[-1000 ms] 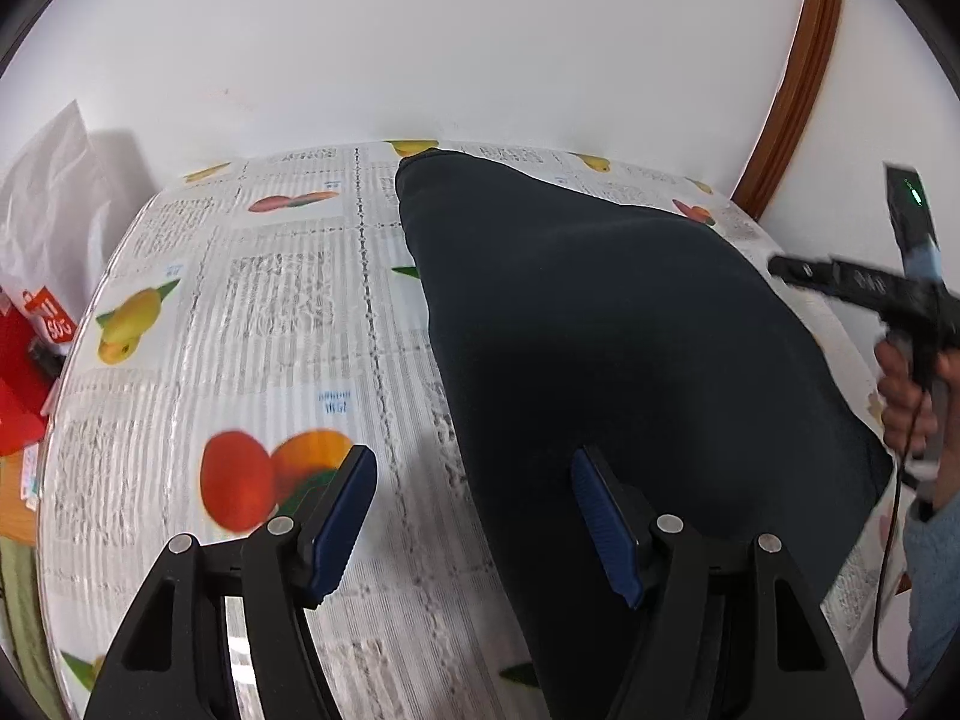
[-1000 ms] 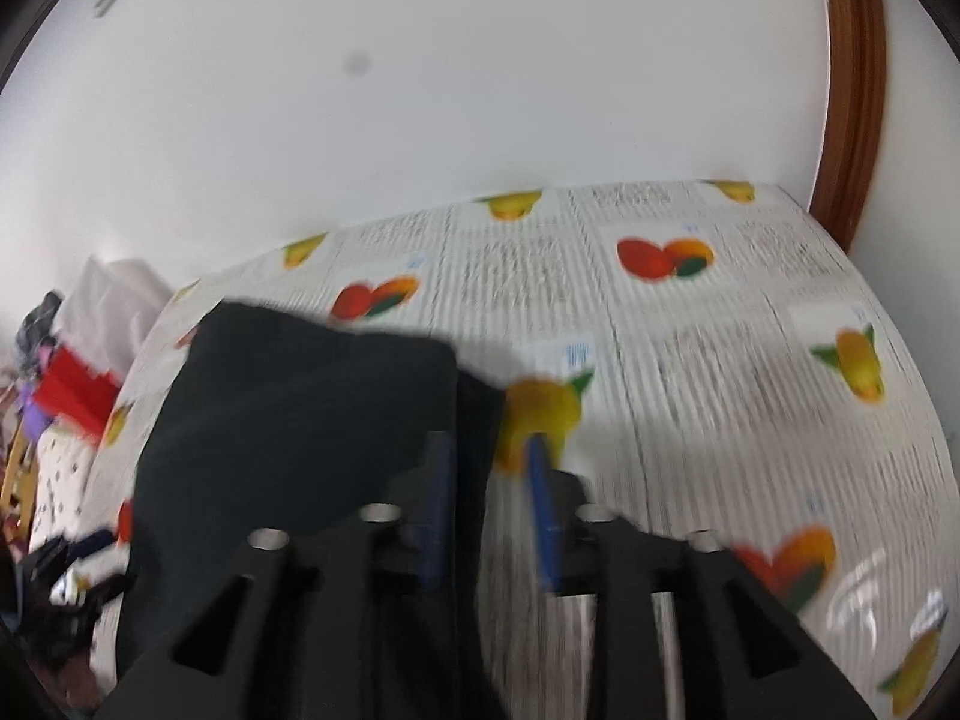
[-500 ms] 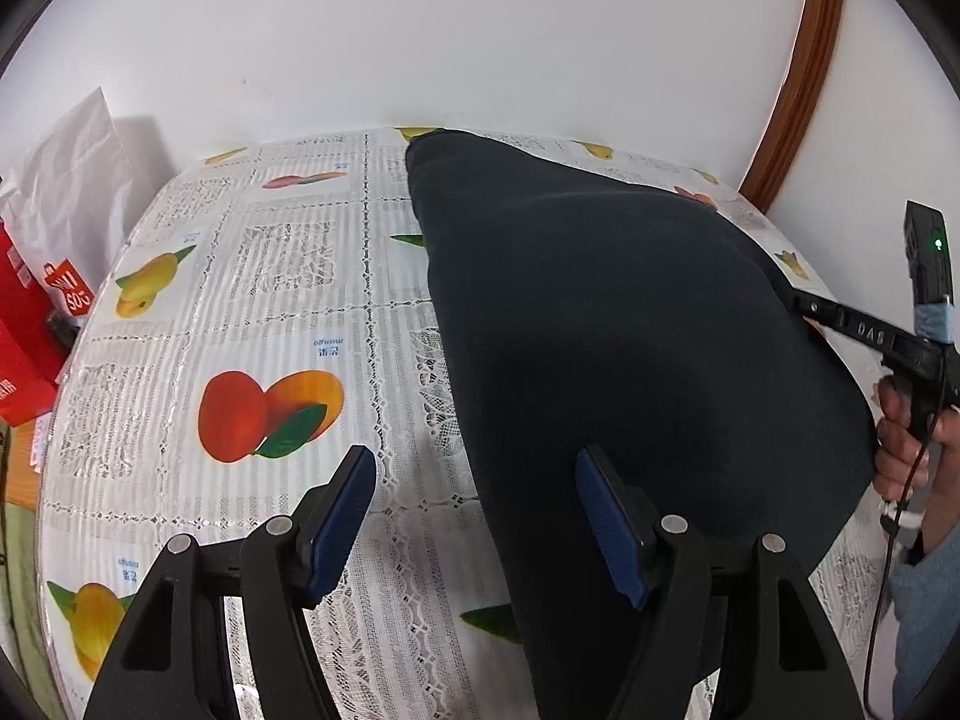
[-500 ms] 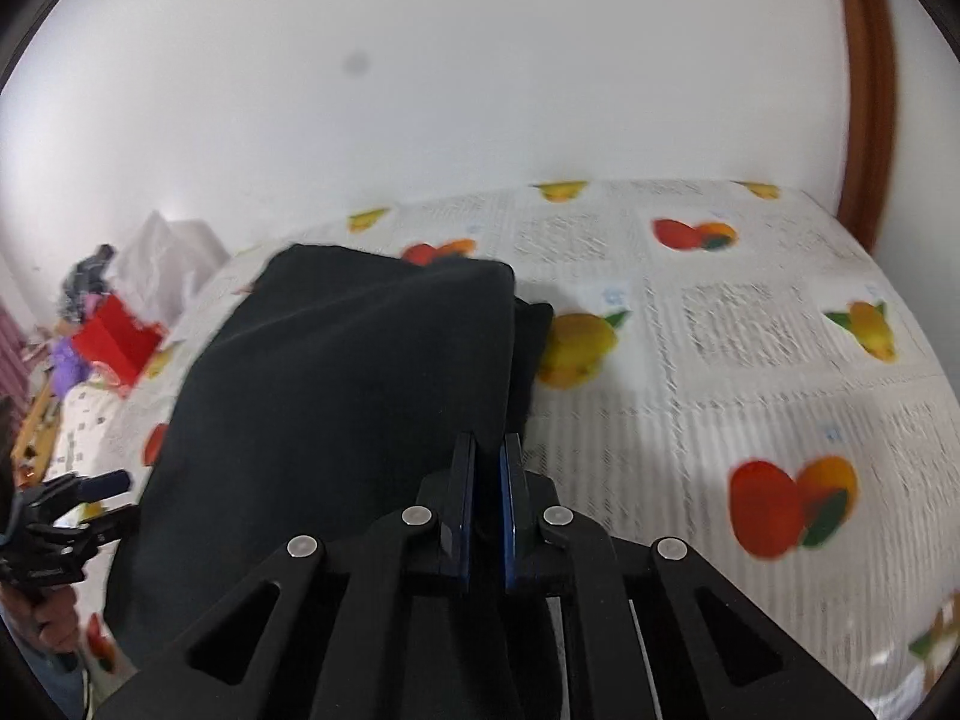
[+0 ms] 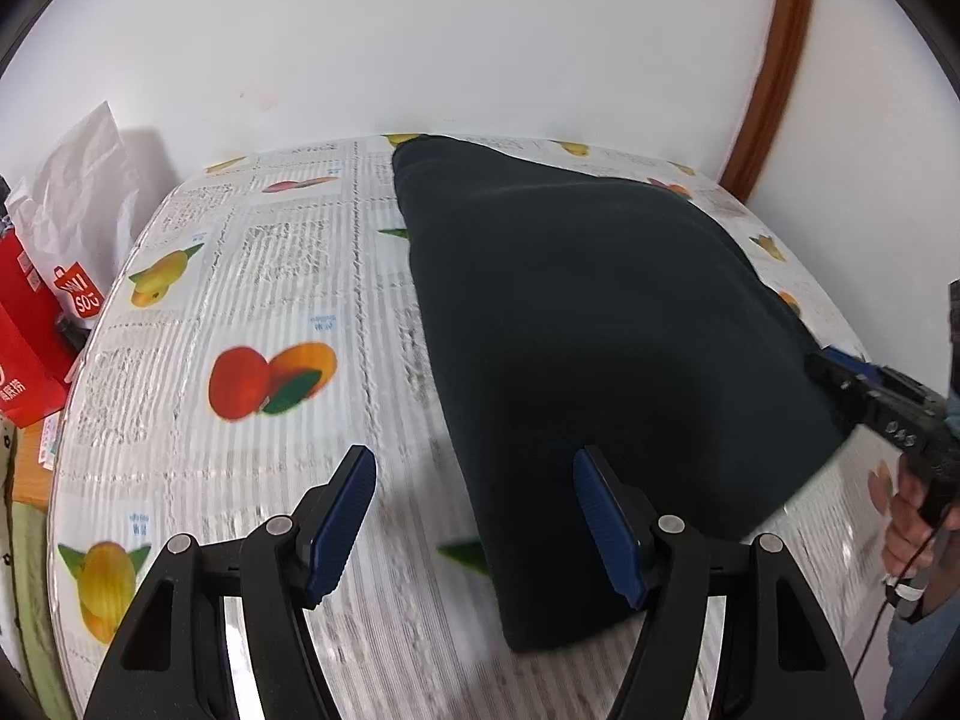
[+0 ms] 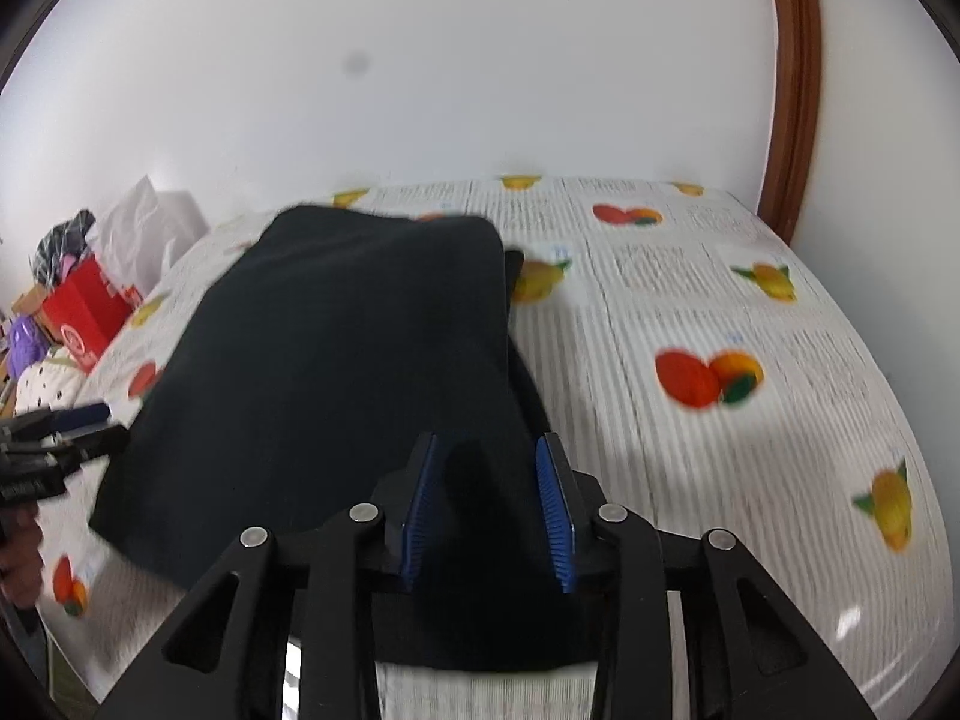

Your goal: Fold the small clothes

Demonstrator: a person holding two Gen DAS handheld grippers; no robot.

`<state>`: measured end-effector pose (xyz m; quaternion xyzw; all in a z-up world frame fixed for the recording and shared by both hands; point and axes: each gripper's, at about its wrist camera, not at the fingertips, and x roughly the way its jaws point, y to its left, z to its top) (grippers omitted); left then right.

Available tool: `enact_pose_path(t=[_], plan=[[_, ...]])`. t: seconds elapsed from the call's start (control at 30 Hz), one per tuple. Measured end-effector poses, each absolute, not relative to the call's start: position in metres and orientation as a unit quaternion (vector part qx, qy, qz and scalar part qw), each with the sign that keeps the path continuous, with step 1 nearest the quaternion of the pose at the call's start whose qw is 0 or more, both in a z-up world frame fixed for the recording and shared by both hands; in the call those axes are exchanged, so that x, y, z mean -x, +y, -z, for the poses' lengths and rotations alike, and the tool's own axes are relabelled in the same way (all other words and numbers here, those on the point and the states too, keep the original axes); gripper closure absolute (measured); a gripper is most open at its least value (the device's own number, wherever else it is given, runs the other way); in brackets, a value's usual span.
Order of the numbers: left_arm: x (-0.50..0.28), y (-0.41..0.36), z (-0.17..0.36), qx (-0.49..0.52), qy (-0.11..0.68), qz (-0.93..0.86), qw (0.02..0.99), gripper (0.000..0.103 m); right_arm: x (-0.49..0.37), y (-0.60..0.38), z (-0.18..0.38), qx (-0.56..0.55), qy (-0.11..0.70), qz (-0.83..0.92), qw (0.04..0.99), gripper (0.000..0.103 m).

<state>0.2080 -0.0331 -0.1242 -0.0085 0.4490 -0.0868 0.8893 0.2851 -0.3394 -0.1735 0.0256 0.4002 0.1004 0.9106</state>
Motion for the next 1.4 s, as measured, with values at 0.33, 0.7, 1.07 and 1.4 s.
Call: enact_pose_path(t=[0.33, 0.7, 1.07, 1.4], plan=[[-0.161, -0.044, 0.136, -0.020, 0.458, 0.113, 0.881, 0.035, -0.248, -0.350, 0.181, -0.031, 0.412, -0.059, 0.909, 0.063], [-0.164, -0.053, 0.165, -0.052, 0.474, 0.107, 0.872, 0.035, -0.222, -0.350, 0.200, -0.042, 0.442, -0.069, 0.893, 0.052], [-0.203, -0.054, 0.167, -0.038, 0.476, 0.105, 0.872, 0.035, -0.265, -0.329, 0.213, -0.046, 0.433, -0.092, 0.895, 0.058], [-0.250, -0.043, 0.167, -0.016, 0.483, 0.078, 0.872, 0.035, -0.315, -0.317, 0.214, -0.054, 0.437, -0.098, 0.892, 0.059]])
